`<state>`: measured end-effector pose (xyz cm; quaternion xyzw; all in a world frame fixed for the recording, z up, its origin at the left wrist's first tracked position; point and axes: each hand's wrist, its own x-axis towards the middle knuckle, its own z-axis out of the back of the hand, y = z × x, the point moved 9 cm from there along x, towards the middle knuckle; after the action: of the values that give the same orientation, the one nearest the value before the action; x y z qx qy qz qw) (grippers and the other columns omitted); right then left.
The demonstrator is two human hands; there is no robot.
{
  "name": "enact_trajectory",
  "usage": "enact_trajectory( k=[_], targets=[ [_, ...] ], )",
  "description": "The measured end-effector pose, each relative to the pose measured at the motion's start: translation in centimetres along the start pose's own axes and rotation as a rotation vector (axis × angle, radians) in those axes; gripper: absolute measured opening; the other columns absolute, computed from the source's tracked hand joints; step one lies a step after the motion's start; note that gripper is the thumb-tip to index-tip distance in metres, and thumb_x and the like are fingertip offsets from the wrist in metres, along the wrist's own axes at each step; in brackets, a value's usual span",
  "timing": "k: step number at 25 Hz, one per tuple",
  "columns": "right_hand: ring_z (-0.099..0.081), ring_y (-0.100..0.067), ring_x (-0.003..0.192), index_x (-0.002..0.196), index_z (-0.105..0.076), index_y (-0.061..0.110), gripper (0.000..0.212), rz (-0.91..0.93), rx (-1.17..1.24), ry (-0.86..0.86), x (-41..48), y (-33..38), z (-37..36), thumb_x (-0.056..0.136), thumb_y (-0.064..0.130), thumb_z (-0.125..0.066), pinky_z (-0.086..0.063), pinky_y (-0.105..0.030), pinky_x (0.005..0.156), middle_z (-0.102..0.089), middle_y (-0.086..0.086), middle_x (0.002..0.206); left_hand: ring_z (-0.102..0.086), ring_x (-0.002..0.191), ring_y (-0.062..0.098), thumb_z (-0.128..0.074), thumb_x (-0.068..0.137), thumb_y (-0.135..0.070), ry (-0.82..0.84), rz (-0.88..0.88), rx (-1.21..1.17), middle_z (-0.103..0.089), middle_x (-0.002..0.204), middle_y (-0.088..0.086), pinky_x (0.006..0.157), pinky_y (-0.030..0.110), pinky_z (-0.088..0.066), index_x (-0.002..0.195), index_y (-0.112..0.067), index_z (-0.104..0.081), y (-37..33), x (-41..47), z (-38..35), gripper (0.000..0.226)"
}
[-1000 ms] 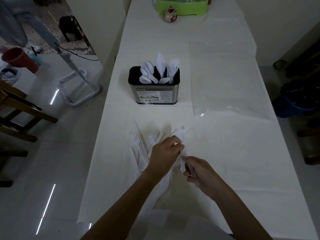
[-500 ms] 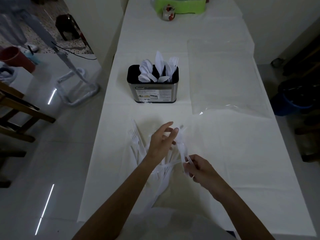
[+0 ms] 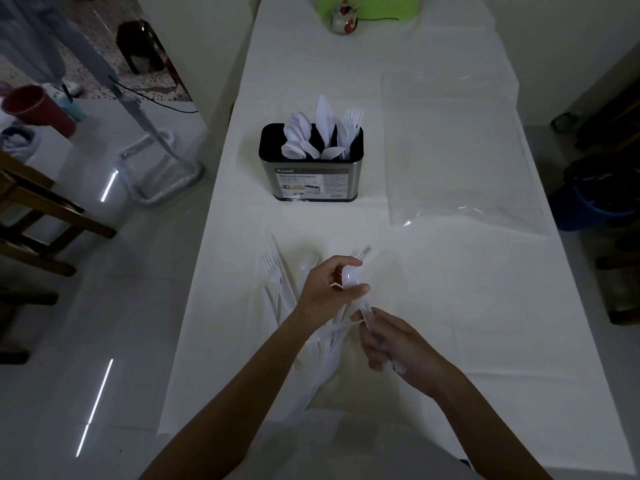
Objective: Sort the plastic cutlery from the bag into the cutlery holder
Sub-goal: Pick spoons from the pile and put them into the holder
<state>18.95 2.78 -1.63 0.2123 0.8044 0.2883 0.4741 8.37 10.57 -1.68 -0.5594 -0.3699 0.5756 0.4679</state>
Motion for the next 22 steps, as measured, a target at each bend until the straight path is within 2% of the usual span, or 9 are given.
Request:
enact_trajectory(
  k=[3, 6, 7, 9, 11, 16, 18, 20, 22],
  targets=[
    [-0.026, -0.008, 0.046, 0.093, -0.049, 0.012, 0.024, -0.001, -0.183, -0.032, 0.3, -1.1, 1.0, 0.101, 0.031, -0.037, -0.025, -0.02, 0.044, -0.031, 0.004, 0.058, -0.057, 0.066, -0.002, -0.076, 0.076, -0.015, -0.13, -0.013, 0.146, -0.063, 0.086, -0.003, 0.06, 0.015, -0.049, 0.097, -0.02, -0.065, 0.7, -0.5, 2.5, 0.024],
    [-0.027, -0.008, 0.042, 0.088, -0.048, 0.012, 0.025, -0.008, -0.233, -0.131, 0.7, -2.2, 3.2, 0.102, 0.027, -0.034, -0.025, -0.02, 0.041, -0.035, 0.004, 0.056, -0.057, 0.069, 0.004, -0.07, 0.082, -0.024, -0.508, 0.01, 0.427, -0.062, 0.091, 0.001, 0.061, 0.011, -0.043, 0.099, -0.014, -0.064, 1.8, -2.5, 9.5, 0.021],
    [-0.028, -0.008, 0.04, 0.087, -0.049, 0.012, 0.026, -0.01, -0.242, -0.16, 0.7, -2.5, 3.9, 0.102, 0.026, -0.034, -0.026, -0.02, 0.041, -0.037, 0.003, 0.056, -0.058, 0.075, 0.009, -0.069, 0.082, -0.031, -0.534, 0.076, 0.525, -0.059, 0.095, 0.0, 0.064, 0.015, -0.044, 0.102, -0.014, -0.062, 2.7, -3.1, 11.2, 0.027],
    [-0.03, -0.008, 0.038, 0.085, -0.051, 0.011, 0.027, -0.008, -0.281, -0.207, 0.9, -3.1, 5.2, 0.102, 0.023, -0.034, -0.027, -0.02, 0.039, -0.039, 0.002, 0.056, -0.055, 0.081, 0.014, -0.07, 0.08, -0.039, -0.397, 0.218, 0.667, -0.053, 0.097, -0.002, 0.068, 0.022, -0.043, 0.107, -0.015, -0.059, 4.9, -3.7, 12.1, 0.038],
    [-0.03, -0.007, 0.036, 0.086, -0.051, 0.009, 0.027, -0.003, -0.317, -0.231, 1.0, -3.6, 5.9, 0.102, 0.022, -0.034, -0.028, -0.019, 0.037, -0.04, 0.0, 0.057, -0.054, 0.082, 0.015, -0.071, 0.078, -0.039, -0.287, 0.261, 0.701, -0.052, 0.097, -0.001, 0.069, 0.025, -0.043, 0.109, -0.014, -0.057, 6.2, -4.2, 11.3, 0.042],
    [-0.029, -0.007, 0.034, 0.084, -0.052, 0.008, 0.027, 0.004, -0.278, -0.29, 1.2, -4.1, 6.6, 0.101, 0.019, -0.035, -0.026, -0.016, 0.035, -0.038, -0.001, 0.054, -0.061, 0.084, 0.02, -0.064, 0.082, -0.018, -0.437, 0.298, 0.526, -0.064, 0.103, 0.008, 0.076, 0.034, -0.054, 0.107, -0.012, -0.058, 6.6, -3.7, 11.5, 0.026],
    [-0.03, -0.007, 0.035, 0.084, -0.052, 0.008, 0.026, 0.0, -0.271, -0.306, 1.2, -4.0, 6.7, 0.101, 0.019, -0.035, -0.026, -0.017, 0.035, -0.04, 0.001, 0.053, -0.059, 0.088, 0.019, -0.061, 0.081, -0.013, -0.498, 0.312, 0.516, -0.06, 0.11, 0.004, 0.076, 0.033, -0.053, 0.115, -0.013, -0.053, 6.0, -4.0, 11.6, 0.035],
    [-0.031, -0.006, 0.035, 0.085, -0.053, 0.009, 0.026, 0.0, -0.272, -0.315, 1.2, -3.9, 6.8, 0.101, 0.02, -0.036, -0.027, -0.016, 0.036, -0.041, 0.004, 0.051, -0.056, 0.094, 0.019, -0.062, 0.082, -0.016, -0.516, 0.225, 0.623, -0.052, 0.115, 0.003, 0.079, 0.032, -0.052, 0.123, -0.015, -0.048, 4.6, -3.9, 11.2, 0.044],
    [-0.031, -0.006, 0.034, 0.084, -0.053, 0.009, 0.026, 0.0, -0.271, -0.327, 1.4, -3.8, 6.9, 0.101, 0.02, -0.036, -0.026, -0.016, 0.036, -0.041, 0.004, 0.051, -0.056, 0.094, 0.019, -0.061, 0.084, -0.025, -0.461, 0.095, 0.774, -0.053, 0.114, 0.006, 0.079, 0.029, -0.05, 0.118, -0.015, -0.055, 3.1, -2.8, 10.1, 0.036]
  ],
)
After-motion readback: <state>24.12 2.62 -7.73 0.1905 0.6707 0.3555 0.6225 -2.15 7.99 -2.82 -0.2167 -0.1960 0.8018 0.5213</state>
